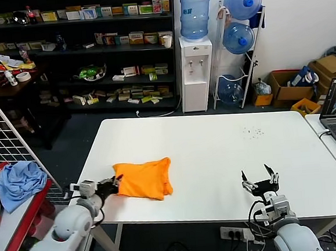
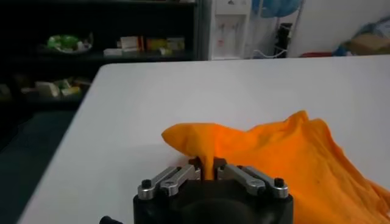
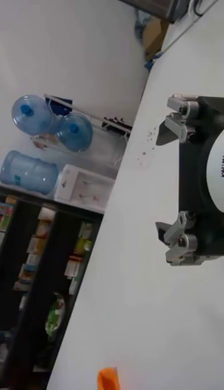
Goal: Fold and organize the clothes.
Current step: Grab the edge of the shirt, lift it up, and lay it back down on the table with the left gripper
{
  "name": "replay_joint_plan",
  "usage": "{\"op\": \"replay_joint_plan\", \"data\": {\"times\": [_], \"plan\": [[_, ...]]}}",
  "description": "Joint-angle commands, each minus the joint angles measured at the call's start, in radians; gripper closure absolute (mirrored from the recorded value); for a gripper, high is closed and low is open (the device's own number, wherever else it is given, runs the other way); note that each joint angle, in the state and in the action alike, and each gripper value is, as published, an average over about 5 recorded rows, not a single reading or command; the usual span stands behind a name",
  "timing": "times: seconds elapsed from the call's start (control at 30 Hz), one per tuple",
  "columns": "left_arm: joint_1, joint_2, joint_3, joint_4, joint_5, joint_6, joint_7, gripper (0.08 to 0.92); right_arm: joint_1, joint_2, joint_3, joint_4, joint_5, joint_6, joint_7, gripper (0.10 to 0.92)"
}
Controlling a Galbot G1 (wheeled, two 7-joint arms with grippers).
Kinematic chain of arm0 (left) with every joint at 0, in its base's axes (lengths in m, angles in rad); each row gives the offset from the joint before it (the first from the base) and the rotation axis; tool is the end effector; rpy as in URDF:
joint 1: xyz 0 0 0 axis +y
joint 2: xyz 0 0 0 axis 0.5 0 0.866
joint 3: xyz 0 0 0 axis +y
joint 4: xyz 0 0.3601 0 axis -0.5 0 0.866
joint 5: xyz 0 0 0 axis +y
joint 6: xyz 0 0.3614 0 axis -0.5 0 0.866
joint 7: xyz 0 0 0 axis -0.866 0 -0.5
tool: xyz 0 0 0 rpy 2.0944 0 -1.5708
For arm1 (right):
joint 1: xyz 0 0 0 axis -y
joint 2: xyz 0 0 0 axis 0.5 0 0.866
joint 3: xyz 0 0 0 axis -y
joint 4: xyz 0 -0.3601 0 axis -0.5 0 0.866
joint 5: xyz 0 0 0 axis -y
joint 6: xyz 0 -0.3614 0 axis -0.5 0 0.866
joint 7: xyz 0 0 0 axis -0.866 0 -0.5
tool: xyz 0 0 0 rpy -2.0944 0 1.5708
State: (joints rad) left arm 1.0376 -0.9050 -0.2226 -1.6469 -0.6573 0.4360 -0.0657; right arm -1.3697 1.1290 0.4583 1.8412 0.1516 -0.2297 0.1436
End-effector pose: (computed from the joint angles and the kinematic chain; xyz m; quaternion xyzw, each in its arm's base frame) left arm 0.3473 0.1214 -0.3243 -0.1068 -0.9565 -0.0386 0.2689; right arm 0.2510 -0.0922 -0.3453 0.0065 -0.9790 0.1460 0.1423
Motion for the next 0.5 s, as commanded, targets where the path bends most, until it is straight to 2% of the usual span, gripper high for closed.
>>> {"op": "replay_joint_plan", "data": {"times": [0.03, 0.23, 0.5], "plan": [[-0.003, 0.251, -0.127, 0.102, 0.254, 0.005, -0.008, 0.814, 0.023, 0.005, -0.026, -0.003, 0.0, 0.001, 0.001, 0.203], [-0.042, 0.3, -0.169, 0.197, 0.447, -0.068, 0.006, 0.814, 0.025, 0.0, -0.023, -0.004, 0.006, 0.008, -0.001, 0.203], [-0.069, 0.352, -0.187, 0.223, 0.497, -0.104, 0.0, 0.814, 0.025, 0.001, -0.024, -0.013, 0.008, 0.018, -0.003, 0.203]]}}
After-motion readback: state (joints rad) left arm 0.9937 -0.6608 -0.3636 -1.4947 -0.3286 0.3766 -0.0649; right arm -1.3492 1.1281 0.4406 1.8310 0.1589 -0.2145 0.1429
